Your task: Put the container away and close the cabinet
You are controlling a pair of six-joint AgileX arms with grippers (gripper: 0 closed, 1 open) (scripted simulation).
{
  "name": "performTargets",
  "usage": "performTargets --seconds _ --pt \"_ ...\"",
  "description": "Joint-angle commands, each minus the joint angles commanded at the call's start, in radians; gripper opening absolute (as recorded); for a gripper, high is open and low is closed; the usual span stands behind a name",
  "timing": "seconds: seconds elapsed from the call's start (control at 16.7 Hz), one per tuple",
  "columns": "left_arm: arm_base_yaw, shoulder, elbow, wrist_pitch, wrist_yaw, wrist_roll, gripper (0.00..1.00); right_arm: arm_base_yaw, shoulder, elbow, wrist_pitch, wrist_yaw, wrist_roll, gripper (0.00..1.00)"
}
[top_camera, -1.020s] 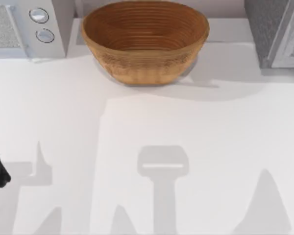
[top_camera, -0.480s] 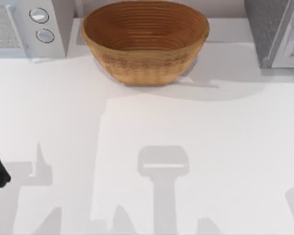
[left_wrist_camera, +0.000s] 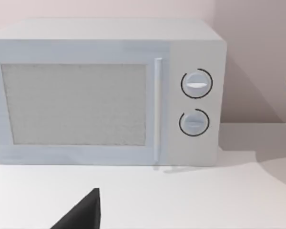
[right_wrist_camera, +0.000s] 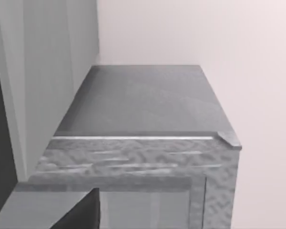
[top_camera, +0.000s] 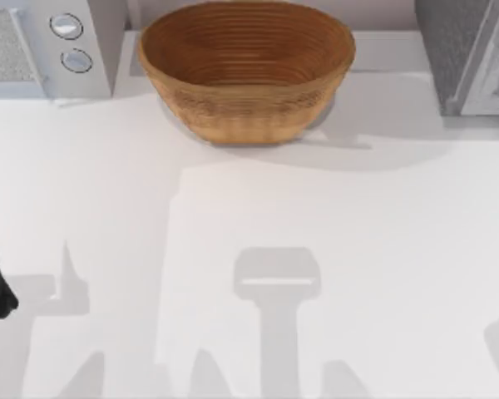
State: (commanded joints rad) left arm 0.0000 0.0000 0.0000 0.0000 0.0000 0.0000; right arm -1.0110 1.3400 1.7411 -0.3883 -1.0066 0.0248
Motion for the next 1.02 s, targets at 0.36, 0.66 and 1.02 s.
performTargets --seconds 0.36,0.66,1.02 --pt "0.0 0.0 0.0 0.0 0.0 0.0 1.0 0.293 -0.014 -0.009 -0.008 0.285 0.016 1.0" --pt "0.0 0.0 0.0 0.0 0.0 0.0 1.0 0.663 -0.03 -0.017 -0.019 0.661 0.02 1.0" --pt "0.0 0.0 0.0 0.0 0.0 0.0 1.0 1.118 -0.042 -0.021 -0.037 1.122 0.013 1.0"
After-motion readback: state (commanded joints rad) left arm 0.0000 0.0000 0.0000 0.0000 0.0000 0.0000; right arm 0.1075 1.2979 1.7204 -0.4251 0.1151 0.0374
